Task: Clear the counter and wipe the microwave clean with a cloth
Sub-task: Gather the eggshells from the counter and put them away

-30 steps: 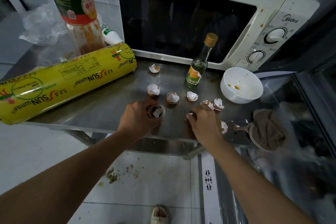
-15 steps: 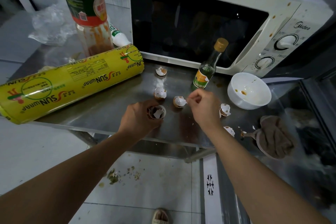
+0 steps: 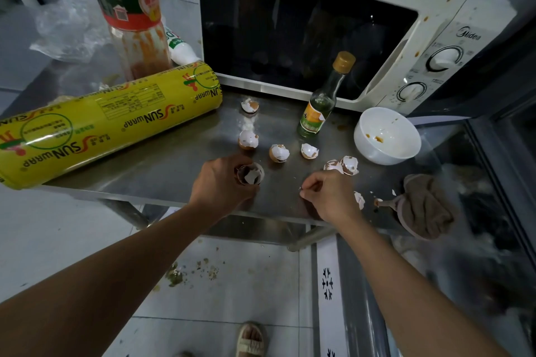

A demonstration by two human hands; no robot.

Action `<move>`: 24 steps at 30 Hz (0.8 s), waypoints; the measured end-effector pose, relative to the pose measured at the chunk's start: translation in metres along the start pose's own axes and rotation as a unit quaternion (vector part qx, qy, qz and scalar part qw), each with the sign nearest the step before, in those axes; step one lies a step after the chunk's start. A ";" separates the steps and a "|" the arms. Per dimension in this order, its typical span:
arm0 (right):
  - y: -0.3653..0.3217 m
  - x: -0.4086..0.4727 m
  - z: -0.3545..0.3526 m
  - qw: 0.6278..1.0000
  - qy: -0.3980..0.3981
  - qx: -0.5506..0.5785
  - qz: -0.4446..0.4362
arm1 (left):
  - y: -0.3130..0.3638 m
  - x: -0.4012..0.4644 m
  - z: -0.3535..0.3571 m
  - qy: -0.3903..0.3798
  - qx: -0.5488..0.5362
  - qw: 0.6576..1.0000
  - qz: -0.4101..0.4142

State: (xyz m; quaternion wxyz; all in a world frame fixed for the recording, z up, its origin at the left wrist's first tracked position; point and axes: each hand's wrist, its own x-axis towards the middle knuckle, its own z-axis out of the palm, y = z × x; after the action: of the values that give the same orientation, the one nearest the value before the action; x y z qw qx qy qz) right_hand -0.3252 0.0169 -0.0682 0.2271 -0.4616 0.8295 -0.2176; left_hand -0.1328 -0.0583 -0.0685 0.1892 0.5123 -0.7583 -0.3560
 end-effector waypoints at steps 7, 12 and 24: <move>-0.002 0.000 0.012 0.998 0.030 -0.045 -0.023 | -0.002 0.001 0.000 -0.006 0.002 1.000 0.007; -0.008 0.002 0.015 0.983 0.004 -0.178 -0.036 | -0.004 0.001 0.000 -0.002 0.000 1.000 0.002; -0.049 0.043 0.010 0.983 0.039 -0.117 -0.134 | -0.002 0.009 -0.005 0.002 -0.012 1.000 -0.017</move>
State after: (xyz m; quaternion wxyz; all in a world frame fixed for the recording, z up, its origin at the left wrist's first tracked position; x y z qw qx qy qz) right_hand -0.3072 -0.0451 -0.0563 0.1076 -0.5828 0.7884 -0.1650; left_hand -0.1319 -0.0686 -0.0679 0.1906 0.5233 -0.7451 -0.3669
